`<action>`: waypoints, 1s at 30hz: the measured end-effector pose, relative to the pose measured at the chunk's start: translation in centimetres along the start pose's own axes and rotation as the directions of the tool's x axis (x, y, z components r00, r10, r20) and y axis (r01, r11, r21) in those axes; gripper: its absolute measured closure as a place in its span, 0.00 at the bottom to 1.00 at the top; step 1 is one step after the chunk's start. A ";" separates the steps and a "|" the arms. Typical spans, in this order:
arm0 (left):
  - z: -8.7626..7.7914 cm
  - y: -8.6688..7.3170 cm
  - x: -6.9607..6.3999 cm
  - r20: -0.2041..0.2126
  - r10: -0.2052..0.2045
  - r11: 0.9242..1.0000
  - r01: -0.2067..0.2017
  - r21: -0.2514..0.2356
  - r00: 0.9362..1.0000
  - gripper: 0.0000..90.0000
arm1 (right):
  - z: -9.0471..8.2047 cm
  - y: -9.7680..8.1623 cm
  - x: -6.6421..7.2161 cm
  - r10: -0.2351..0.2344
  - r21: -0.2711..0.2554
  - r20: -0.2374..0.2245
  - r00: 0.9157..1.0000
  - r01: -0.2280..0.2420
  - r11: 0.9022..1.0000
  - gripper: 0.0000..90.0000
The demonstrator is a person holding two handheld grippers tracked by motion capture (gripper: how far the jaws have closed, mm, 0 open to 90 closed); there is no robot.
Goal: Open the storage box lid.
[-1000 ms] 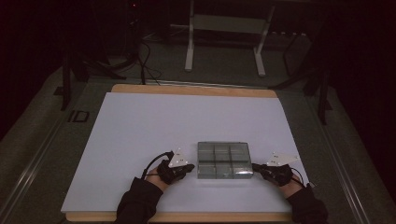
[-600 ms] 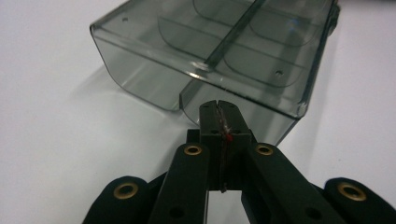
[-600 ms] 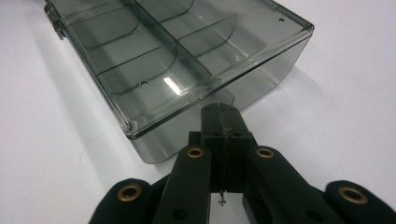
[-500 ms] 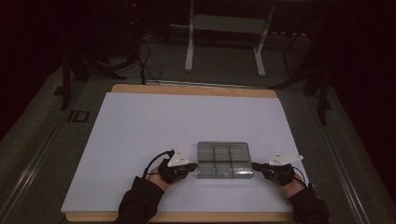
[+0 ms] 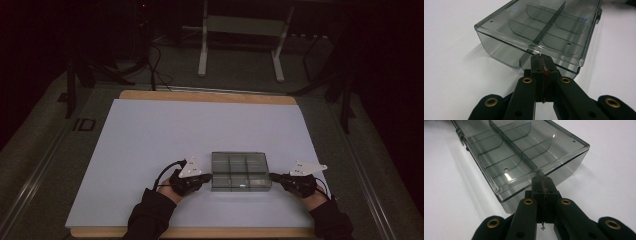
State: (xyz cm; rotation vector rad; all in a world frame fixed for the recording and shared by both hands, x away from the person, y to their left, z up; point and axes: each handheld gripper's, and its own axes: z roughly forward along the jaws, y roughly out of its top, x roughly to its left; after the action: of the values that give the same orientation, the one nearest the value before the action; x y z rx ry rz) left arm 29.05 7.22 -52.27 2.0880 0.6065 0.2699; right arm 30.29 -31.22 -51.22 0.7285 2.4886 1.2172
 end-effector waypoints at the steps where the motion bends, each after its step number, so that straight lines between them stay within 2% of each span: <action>1: 0.0 0.0 0.0 -0.008 0.001 1.000 -0.001 -0.001 1.000 1.00 | 0.0 0.0 0.0 0.001 -0.004 0.002 1.000 -0.001 1.000 0.99; 4: 0.0 0.1 0.3 -0.022 -0.008 1.000 0.008 -0.011 1.000 0.91 | 0.0 0.1 -0.3 0.014 -0.012 0.008 1.000 -0.014 1.000 0.92; 5: 0.1 0.1 0.3 -0.026 -0.006 1.000 0.006 -0.014 1.000 0.90 | 0.0 0.1 -0.4 0.021 -0.015 0.006 1.000 -0.021 1.000 0.91; 13: 0.2 0.6 1.0 -0.064 -0.009 0.999 0.007 -0.034 0.998 0.73 | 0.1 0.3 -0.8 0.028 -0.036 0.019 0.999 -0.027 0.999 0.80; 18: 0.4 1.0 1.3 -0.084 -0.012 0.999 0.008 -0.045 0.996 0.69 | 0.2 0.7 -1.0 0.026 -0.050 0.029 0.999 -0.024 0.998 0.76; 24: 0.6 1.1 1.8 -0.094 -0.047 0.996 0.040 -0.074 0.994 0.64 | 0.3 1.1 -1.4 0.046 -0.067 0.041 0.998 -0.043 0.997 0.69; 30: 0.9 1.5 2.3 -0.108 -0.049 0.996 0.040 -0.084 0.993 0.61 | 0.7 1.8 -1.6 0.026 -0.064 0.051 0.998 -0.023 0.998 0.68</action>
State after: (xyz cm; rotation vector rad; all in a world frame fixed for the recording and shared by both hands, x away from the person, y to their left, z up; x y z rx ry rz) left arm 31.85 7.08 -51.64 1.9880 0.6963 0.3803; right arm 32.50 -30.68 -50.22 0.7665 2.3946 1.2630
